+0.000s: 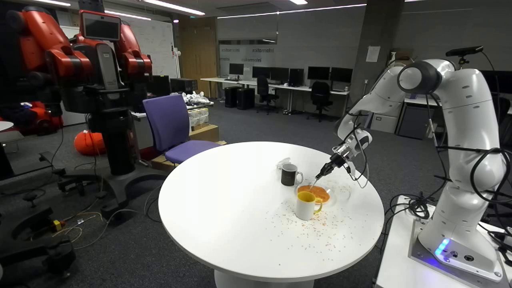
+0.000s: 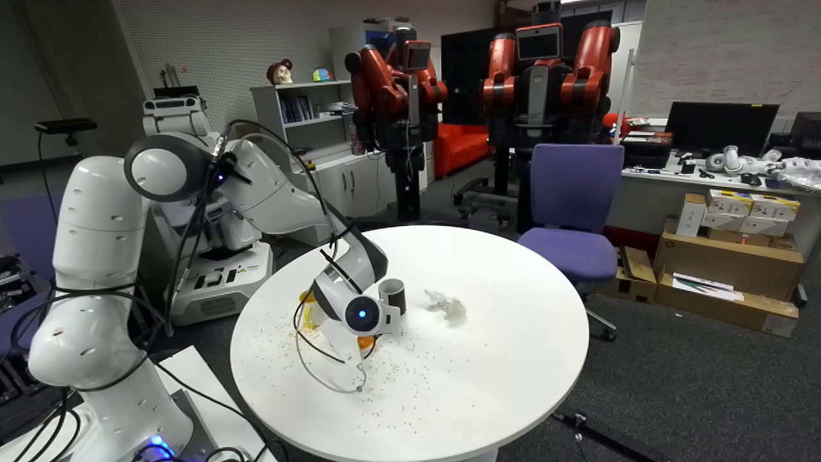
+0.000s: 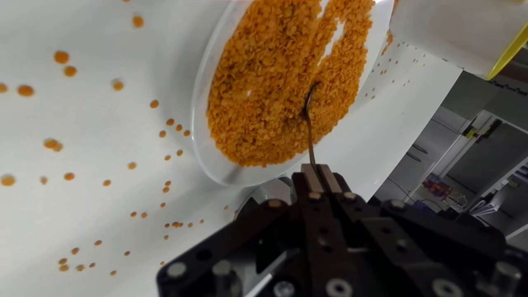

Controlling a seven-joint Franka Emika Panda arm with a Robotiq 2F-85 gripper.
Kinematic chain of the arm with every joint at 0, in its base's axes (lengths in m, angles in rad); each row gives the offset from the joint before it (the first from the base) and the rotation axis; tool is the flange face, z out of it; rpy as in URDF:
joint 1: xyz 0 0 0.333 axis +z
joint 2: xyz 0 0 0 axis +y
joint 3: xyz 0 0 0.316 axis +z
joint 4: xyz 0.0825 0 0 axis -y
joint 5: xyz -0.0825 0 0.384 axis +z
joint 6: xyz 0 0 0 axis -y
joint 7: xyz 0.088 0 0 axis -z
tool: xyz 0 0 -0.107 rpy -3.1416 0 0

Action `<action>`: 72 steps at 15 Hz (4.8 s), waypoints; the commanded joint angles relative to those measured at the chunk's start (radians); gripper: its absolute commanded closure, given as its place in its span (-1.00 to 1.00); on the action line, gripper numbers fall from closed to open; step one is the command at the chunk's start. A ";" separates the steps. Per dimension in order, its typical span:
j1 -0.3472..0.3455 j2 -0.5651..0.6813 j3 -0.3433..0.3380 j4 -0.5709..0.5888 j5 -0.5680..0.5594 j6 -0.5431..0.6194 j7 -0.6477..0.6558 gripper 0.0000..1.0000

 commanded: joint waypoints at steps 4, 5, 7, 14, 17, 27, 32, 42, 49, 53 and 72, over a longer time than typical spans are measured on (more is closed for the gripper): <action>0.010 -0.045 -0.024 -0.040 0.013 0.000 -0.028 0.99; 0.010 -0.046 -0.024 -0.039 0.012 -0.003 -0.026 0.99; 0.009 -0.049 -0.023 -0.038 0.012 -0.013 -0.021 0.99; -0.003 -0.047 -0.024 -0.033 0.013 -0.050 -0.012 0.99; -0.010 -0.048 -0.033 -0.033 -0.006 -0.088 0.005 0.99; -0.019 -0.050 -0.079 -0.032 -0.025 -0.168 0.021 0.99; -0.033 -0.056 -0.096 -0.029 -0.031 -0.190 0.031 0.99; -0.057 -0.051 -0.126 -0.011 -0.038 -0.331 0.082 0.99; -0.082 -0.046 -0.142 0.015 -0.026 -0.421 0.162 0.99; -0.090 -0.045 -0.146 0.029 -0.017 -0.450 0.211 0.99; -0.116 -0.088 -0.158 0.088 0.015 -0.520 0.360 0.99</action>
